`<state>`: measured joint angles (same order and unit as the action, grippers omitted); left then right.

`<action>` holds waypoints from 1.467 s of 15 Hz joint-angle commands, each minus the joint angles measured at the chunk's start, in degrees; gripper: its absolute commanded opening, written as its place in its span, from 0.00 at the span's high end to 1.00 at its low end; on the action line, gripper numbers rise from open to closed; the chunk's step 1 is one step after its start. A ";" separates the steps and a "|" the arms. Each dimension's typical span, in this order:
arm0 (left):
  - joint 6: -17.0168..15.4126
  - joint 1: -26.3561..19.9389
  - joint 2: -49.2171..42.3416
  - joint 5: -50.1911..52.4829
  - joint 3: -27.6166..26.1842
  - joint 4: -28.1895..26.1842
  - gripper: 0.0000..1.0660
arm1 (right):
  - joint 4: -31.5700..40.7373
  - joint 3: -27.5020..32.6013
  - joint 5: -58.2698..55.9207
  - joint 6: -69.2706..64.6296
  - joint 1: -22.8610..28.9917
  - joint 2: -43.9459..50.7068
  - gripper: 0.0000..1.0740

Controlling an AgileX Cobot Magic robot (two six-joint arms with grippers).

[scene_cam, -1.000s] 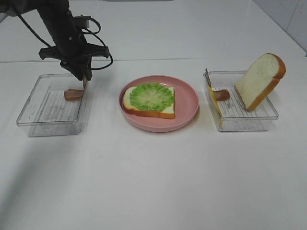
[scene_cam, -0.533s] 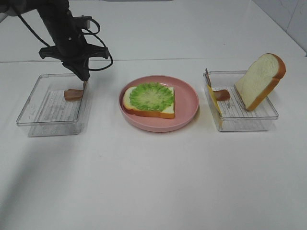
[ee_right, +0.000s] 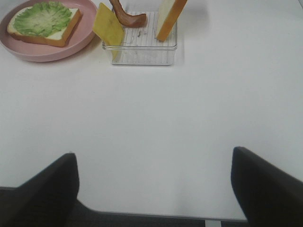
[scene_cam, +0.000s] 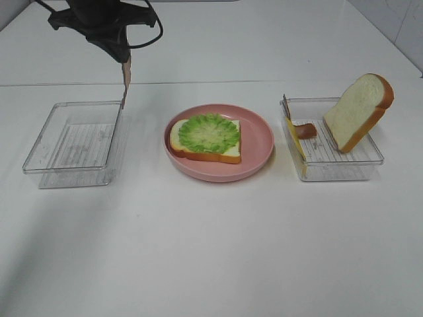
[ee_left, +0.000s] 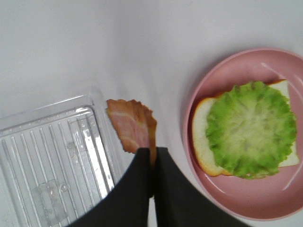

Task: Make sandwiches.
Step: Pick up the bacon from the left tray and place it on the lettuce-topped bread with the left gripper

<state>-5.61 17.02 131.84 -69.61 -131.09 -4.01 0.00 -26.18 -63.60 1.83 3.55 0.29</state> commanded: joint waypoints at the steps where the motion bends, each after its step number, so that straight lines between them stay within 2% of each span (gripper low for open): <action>1: 0.29 2.23 -1.83 -4.93 -1.89 -2.52 1.00 | 0.34 0.17 0.34 -0.57 -0.17 1.55 0.21; 3: 1.55 3.38 -1.83 -4.47 -2.64 -6.65 1.00 | 0.34 0.17 0.34 -0.57 -0.17 1.55 0.21; 5: 3.04 5.27 -1.78 -1.60 -2.64 -13.92 1.00 | 0.34 0.17 0.34 -0.57 -0.17 1.55 0.21; 7: 4.53 6.36 -1.60 0.29 -2.64 -17.30 1.00 | 0.34 0.17 0.34 -0.57 -0.17 1.55 0.21; 8: 6.82 7.45 -0.52 1.95 -2.64 -20.57 1.00 | 0.34 0.17 0.34 -0.57 -0.17 1.55 0.21; 9: 7.79 7.96 0.40 2.86 -2.64 -22.86 1.00 | 0.34 0.17 0.34 -0.57 -0.17 1.55 0.21; 11: 8.54 8.77 2.41 3.78 -2.64 -25.73 1.00 | 0.34 0.17 0.34 -0.57 -0.17 1.55 0.21; 12: 8.82 9.11 4.35 4.87 -2.64 -29.39 1.00 | 0.34 0.17 0.34 -0.57 -0.17 1.55 0.21; 14: 9.45 9.11 6.93 6.02 -2.64 -33.00 1.00 | 0.34 0.17 0.34 -0.57 -0.17 1.55 0.21; 18: 10.66 9.11 10.83 7.56 -2.64 -36.10 1.00 | 0.34 0.17 0.34 -0.57 -0.17 1.55 0.21; 22: 11.40 8.59 13.06 7.68 -2.64 -34.72 1.00 | 0.34 0.17 0.34 -0.57 -0.17 1.55 0.21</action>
<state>5.33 25.90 144.96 -62.57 -133.61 -38.85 0.00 -26.18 -63.60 1.83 3.55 0.29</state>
